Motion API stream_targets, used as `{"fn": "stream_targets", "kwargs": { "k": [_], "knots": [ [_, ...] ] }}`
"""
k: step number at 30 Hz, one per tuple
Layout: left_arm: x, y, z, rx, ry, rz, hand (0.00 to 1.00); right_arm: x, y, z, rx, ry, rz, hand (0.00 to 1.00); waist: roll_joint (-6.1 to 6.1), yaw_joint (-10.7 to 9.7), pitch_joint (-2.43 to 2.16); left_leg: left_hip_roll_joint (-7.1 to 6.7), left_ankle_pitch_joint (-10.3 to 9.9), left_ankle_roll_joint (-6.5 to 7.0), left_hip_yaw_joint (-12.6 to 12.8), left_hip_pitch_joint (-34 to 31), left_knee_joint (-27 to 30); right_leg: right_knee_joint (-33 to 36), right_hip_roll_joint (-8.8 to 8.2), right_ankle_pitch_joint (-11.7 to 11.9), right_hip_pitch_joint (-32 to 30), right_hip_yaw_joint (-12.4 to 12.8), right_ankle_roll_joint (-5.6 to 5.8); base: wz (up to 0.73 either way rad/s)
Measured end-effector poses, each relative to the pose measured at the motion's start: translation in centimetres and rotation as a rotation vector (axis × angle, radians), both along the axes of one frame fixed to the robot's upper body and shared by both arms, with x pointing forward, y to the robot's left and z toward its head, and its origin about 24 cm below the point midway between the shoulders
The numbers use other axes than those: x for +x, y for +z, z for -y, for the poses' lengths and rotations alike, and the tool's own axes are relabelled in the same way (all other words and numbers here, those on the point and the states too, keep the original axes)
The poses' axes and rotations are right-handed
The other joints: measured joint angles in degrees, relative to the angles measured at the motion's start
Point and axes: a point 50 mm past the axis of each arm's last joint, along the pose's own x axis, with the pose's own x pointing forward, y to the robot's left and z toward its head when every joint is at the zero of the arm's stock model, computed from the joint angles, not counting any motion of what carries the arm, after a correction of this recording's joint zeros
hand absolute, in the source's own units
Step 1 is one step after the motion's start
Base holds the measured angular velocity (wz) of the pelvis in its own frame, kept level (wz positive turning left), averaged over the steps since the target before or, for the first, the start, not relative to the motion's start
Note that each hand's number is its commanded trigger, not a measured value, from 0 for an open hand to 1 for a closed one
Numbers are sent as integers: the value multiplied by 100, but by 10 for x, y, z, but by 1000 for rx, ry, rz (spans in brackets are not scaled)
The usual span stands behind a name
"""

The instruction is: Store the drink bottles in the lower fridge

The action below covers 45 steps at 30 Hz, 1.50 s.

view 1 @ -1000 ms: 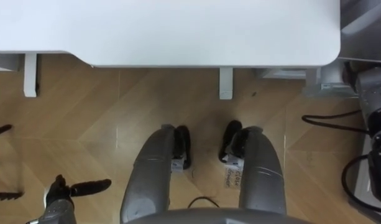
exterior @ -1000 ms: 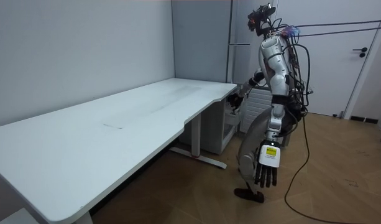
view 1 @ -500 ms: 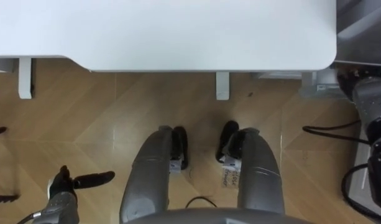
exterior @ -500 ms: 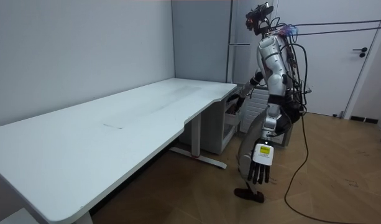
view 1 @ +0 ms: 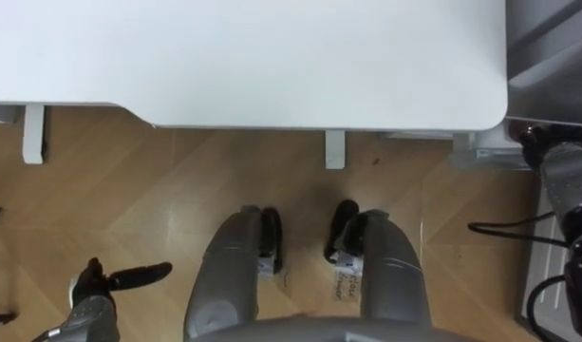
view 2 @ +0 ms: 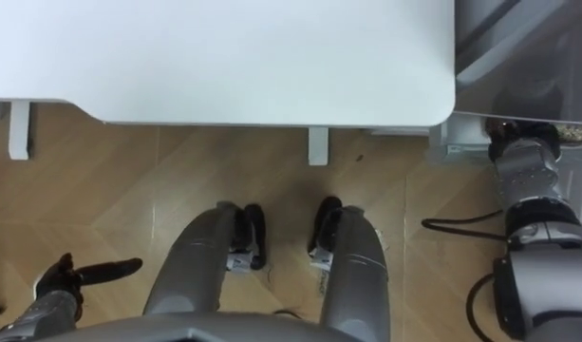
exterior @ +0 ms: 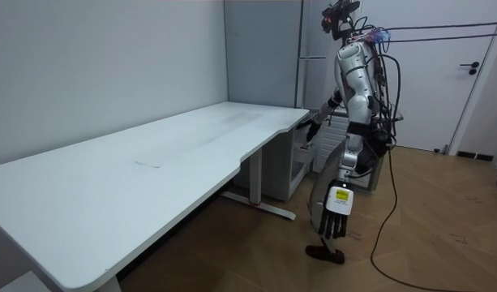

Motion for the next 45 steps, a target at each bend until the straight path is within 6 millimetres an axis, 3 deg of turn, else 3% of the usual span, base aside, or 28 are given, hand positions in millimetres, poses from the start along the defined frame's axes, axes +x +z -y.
{"fn": "stream_targets", "kwargs": {
  "k": [3,5,15,17,26,37,45],
  "knots": [
    [-1,0,0,-1,4,-2,0,-3,-2,1,-2,5,-4,0,25,7,-22,-5,1,-1,4,47,2,17,-13,-7,43,-1,-3,0],
    [-2,0,-1,-4,7,-3,0,-3,-3,1,-5,4,-7,0,53,-27,-63,-35,3,0,3,62,-6,38,-39,-14,50,2,1,4],
    [-5,-2,2,-10,42,3,0,-8,0,-1,-135,65,-65,0,43,-202,-82,-87,46,42,19,88,-113,-37,-92,8,63,-4,39,1],
    [-7,-1,0,0,62,1,0,-15,-2,-1,-168,74,-81,0,19,-290,-129,-90,48,43,18,101,-168,-94,-88,16,82,-15,42,0],
    [-22,-1,-3,36,132,-11,0,-59,-21,4,-249,13,-213,0,30,-450,-211,3,56,33,66,543,-544,-649,118,155,559,12,121,-9],
    [-20,-1,-1,23,125,10,0,-102,-58,-15,-169,-56,-347,0,50,-527,-207,-4,66,24,130,594,-715,-758,125,172,552,33,130,-2],
    [-23,-6,10,-14,133,3,0,-118,-76,-20,8,-175,-367,0,186,-462,-183,-8,62,24,126,542,-683,-726,116,164,508,33,131,0]
  ]
}}
